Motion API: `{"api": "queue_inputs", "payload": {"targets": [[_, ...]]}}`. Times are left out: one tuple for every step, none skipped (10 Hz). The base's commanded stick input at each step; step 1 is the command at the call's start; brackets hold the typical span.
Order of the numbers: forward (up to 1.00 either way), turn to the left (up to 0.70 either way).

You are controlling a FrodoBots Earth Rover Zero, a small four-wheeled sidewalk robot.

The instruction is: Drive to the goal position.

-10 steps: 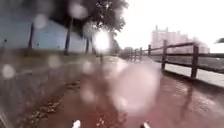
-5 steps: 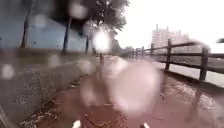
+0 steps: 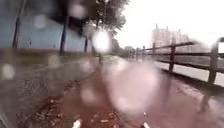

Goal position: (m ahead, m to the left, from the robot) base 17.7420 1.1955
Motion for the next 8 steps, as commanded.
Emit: {"api": "queue_inputs", "payload": {"targets": [[0.70,-0.01],[0.70,-0.10],[0.70,-0.20],[0.70,-0.20],[0.70,0.00],[0.70,0.00],[0.70,0.00],[0.70,0.00]]}}
